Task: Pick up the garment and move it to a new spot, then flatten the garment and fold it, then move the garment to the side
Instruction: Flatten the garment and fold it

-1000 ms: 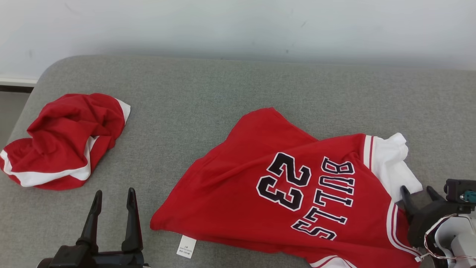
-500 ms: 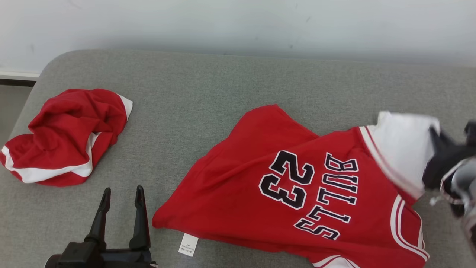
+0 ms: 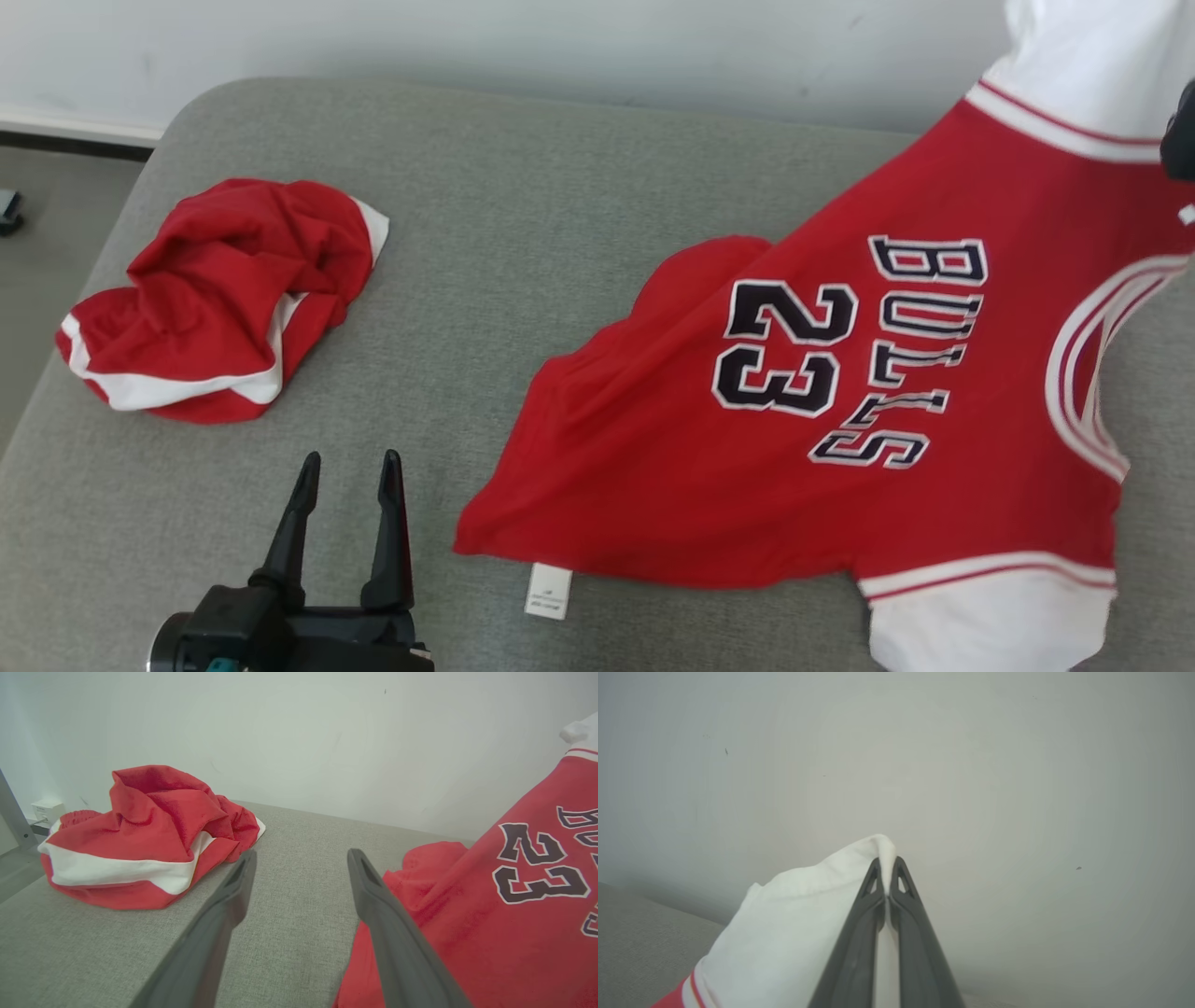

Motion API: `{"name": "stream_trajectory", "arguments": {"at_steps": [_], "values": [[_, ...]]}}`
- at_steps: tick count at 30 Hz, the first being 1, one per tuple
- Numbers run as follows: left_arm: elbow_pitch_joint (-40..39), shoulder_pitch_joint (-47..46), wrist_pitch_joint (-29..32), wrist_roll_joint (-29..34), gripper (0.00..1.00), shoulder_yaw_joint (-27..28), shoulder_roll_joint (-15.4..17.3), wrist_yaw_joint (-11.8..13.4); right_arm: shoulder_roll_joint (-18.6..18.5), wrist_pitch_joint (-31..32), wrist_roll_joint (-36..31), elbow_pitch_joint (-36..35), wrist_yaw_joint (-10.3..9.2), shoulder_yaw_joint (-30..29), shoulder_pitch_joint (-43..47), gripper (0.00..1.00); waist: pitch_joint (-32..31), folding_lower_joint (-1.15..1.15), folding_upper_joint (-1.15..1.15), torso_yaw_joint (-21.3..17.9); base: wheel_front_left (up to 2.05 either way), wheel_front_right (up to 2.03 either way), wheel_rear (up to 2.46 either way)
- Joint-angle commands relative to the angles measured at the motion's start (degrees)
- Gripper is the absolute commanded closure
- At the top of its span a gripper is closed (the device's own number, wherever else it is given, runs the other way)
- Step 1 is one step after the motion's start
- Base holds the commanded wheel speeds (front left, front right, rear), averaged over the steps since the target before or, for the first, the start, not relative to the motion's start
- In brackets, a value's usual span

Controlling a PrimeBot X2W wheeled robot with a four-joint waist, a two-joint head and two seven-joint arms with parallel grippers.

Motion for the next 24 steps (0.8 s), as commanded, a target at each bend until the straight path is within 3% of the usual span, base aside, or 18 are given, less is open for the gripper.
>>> {"name": "stream_trajectory", "arguments": {"at_steps": [1,5,6,7,15,24], "values": [[0.25,-0.71,-0.18,-0.49,0.00,-0.45,0.01,-0.06,-0.22,-0.43,-1.14,1.28,-0.14,0.83,-2.15,1.00,0.93,-0.01,0.00,1.59,0.00,0.00,0.00],[0.43,-1.44,-0.18,-1.03,0.00,-1.38,0.01,0.02,0.45,-1.92,-3.26,5.11,-0.14,1.42,-6.34,1.00,1.61,-0.01,0.00,2.78,0.00,0.00,0.00],[0.53,-1.43,-0.18,-1.21,0.00,-1.56,0.01,0.09,1.06,-2.21,-3.72,6.17,-0.14,1.80,-6.70,0.56,1.74,-0.01,0.00,2.92,0.00,0.00,0.00],[0.69,-1.47,-0.18,-1.26,0.00,-1.72,0.02,0.20,1.52,-1.92,-3.96,7.40,-0.14,2.07,-6.95,0.00,1.85,-0.01,0.00,3.02,0.00,0.00,0.00],[1.60,-1.51,-0.18,-0.97,0.00,-0.96,0.02,0.25,3.75,-6.05,-4.46,12.25,-0.14,3.52,-6.55,0.00,0.55,-0.01,0.00,0.91,0.00,0.00,0.00],[1.91,0.10,-0.18,1.62,0.00,3.04,0.02,-0.85,4.55,-11.96,-0.94,8.90,-0.14,4.82,-0.55,0.00,-3.17,-0.01,0.00,-4.44,0.00,0.00,0.00]]}}
